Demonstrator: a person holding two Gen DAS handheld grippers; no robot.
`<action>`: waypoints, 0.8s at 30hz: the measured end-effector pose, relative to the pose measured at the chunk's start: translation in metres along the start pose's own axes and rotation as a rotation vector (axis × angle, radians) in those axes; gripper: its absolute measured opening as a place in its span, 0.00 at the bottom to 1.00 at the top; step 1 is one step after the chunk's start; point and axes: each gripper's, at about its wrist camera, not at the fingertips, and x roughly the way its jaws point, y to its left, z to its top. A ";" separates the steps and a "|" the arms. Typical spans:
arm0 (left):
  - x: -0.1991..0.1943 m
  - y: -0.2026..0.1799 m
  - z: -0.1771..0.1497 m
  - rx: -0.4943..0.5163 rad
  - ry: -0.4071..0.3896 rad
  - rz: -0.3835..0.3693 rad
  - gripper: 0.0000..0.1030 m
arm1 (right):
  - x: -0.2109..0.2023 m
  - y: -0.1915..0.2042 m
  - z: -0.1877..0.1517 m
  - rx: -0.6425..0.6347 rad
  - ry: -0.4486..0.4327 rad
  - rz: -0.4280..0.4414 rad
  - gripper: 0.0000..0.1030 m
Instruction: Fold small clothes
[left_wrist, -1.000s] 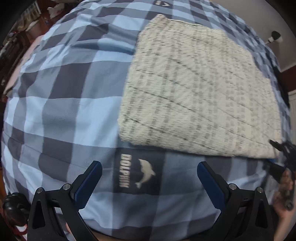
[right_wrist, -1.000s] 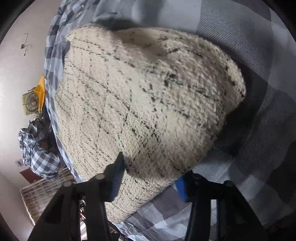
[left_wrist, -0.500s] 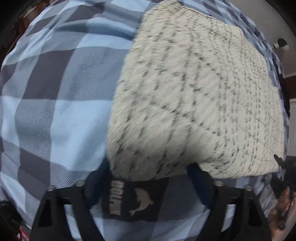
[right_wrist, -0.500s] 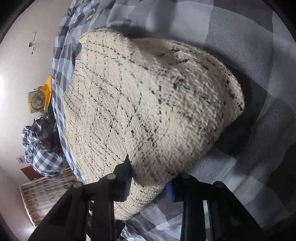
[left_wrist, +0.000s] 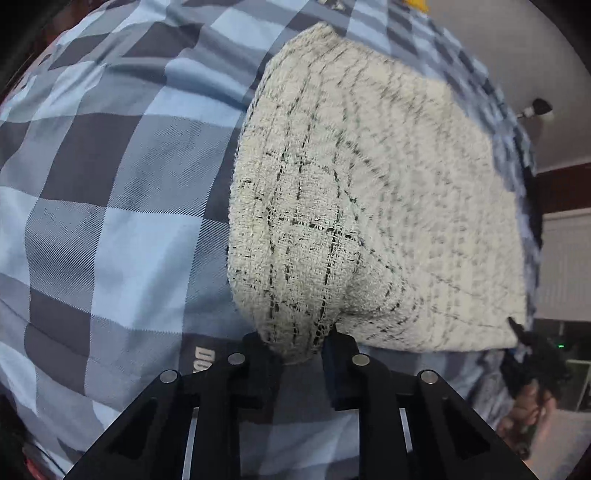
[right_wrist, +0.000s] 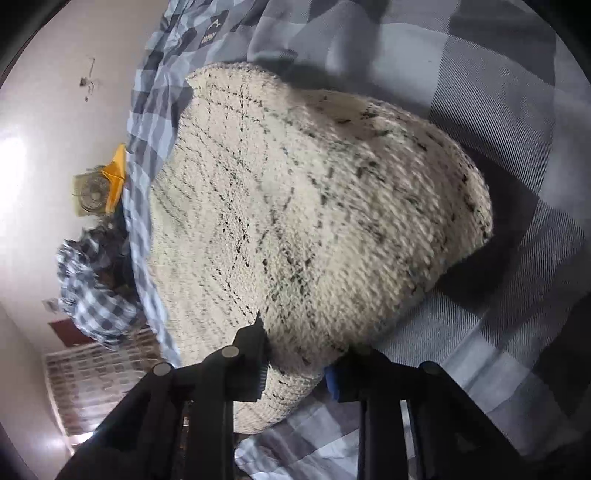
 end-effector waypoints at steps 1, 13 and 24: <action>-0.008 -0.001 -0.003 0.000 -0.014 -0.021 0.18 | -0.002 0.000 -0.001 -0.004 -0.001 0.003 0.19; -0.056 -0.027 -0.054 0.065 0.013 -0.116 0.16 | -0.055 0.005 -0.024 -0.024 0.083 -0.006 0.18; -0.101 -0.038 -0.122 0.131 0.041 -0.176 0.15 | -0.096 -0.012 -0.050 -0.089 0.193 -0.084 0.18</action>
